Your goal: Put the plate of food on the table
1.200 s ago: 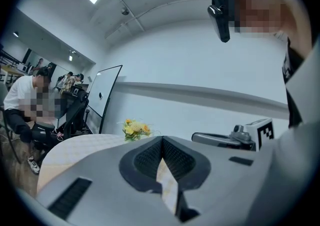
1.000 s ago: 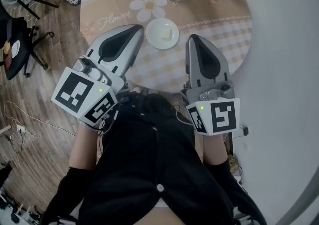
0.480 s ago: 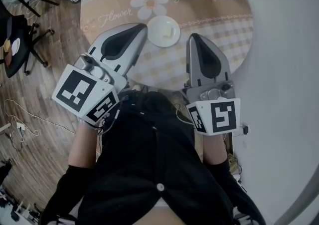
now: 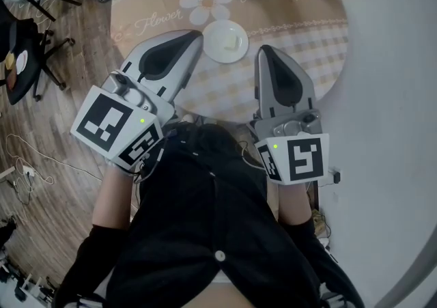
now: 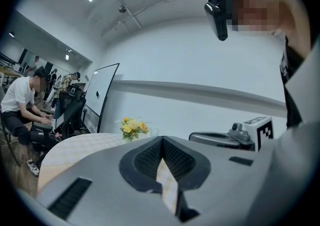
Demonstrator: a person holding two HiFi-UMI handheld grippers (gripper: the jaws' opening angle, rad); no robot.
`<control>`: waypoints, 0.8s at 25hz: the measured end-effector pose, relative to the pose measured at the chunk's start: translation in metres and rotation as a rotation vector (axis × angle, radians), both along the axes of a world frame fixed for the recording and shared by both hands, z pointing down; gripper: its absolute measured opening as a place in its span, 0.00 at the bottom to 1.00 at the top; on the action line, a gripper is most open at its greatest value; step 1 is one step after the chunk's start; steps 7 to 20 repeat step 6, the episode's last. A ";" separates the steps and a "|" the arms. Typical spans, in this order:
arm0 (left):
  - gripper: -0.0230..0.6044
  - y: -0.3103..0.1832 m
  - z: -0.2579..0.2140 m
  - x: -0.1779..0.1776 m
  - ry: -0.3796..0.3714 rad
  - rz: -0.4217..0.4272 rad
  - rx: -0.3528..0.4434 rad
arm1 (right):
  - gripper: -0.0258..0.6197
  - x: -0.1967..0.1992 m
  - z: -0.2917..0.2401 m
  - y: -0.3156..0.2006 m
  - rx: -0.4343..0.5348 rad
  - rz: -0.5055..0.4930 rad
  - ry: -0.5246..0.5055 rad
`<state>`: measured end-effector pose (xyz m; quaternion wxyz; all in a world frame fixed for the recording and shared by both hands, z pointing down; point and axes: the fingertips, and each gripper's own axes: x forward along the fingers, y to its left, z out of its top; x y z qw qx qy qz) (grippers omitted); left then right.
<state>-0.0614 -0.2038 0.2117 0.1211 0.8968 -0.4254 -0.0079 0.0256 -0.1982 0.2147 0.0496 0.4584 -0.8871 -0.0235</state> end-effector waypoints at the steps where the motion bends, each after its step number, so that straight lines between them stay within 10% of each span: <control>1: 0.04 0.000 0.001 0.000 -0.003 0.001 -0.001 | 0.04 0.000 0.000 0.000 -0.001 0.000 0.001; 20: 0.04 0.000 0.002 -0.001 -0.011 0.001 -0.002 | 0.04 -0.002 0.002 -0.002 -0.001 -0.003 0.000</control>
